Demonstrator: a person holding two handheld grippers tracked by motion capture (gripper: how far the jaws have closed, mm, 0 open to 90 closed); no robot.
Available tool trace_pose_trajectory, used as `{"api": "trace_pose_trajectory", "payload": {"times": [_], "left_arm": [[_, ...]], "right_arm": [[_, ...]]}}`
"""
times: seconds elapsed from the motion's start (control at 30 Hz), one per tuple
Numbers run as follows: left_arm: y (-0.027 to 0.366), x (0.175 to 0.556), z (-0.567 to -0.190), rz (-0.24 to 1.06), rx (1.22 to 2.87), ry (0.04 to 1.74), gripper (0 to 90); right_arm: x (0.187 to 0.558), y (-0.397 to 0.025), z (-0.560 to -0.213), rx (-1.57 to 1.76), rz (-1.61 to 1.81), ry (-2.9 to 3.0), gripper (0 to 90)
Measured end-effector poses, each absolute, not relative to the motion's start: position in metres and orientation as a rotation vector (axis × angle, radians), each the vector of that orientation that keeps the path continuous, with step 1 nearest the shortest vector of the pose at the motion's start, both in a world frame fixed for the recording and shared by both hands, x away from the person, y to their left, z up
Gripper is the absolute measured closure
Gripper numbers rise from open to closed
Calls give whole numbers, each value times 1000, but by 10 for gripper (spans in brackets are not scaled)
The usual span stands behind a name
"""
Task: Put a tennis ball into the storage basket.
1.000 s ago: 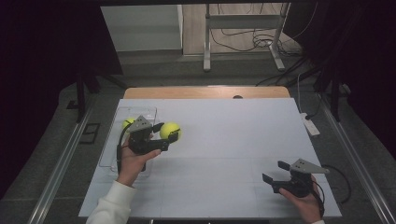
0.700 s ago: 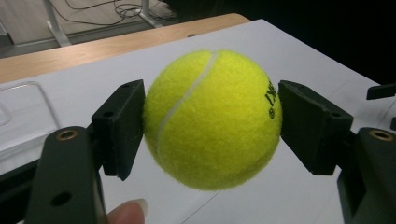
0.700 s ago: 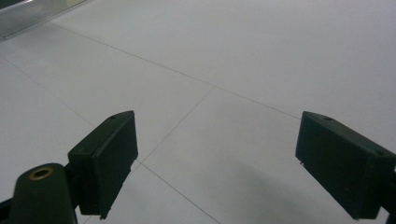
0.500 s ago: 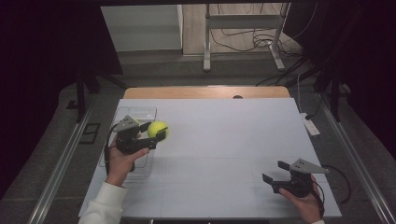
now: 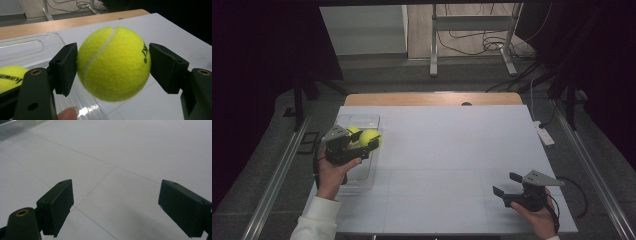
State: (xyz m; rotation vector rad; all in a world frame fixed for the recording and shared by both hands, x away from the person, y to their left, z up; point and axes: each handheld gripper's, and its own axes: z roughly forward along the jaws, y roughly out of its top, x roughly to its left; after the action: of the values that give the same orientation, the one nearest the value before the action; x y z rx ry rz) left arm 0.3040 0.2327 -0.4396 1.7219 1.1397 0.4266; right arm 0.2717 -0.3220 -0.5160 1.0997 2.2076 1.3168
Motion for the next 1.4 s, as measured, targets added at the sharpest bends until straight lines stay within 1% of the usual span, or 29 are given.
{"api": "trace_pose_trajectory", "payload": {"times": [0.57,1.27,1.4], "left_arm": [[262,296,-443,465,1696,1224,279],[288,292,-451,493,1678,1317,278],[293,292,-453,514,1686,1346,278]], "right_arm": [[272,-322,-516,1100,1313,2211,132],[272,-322,-516,1099,1310,2211,132],[272,-321,-516,1097,1310,2211,132]]}}
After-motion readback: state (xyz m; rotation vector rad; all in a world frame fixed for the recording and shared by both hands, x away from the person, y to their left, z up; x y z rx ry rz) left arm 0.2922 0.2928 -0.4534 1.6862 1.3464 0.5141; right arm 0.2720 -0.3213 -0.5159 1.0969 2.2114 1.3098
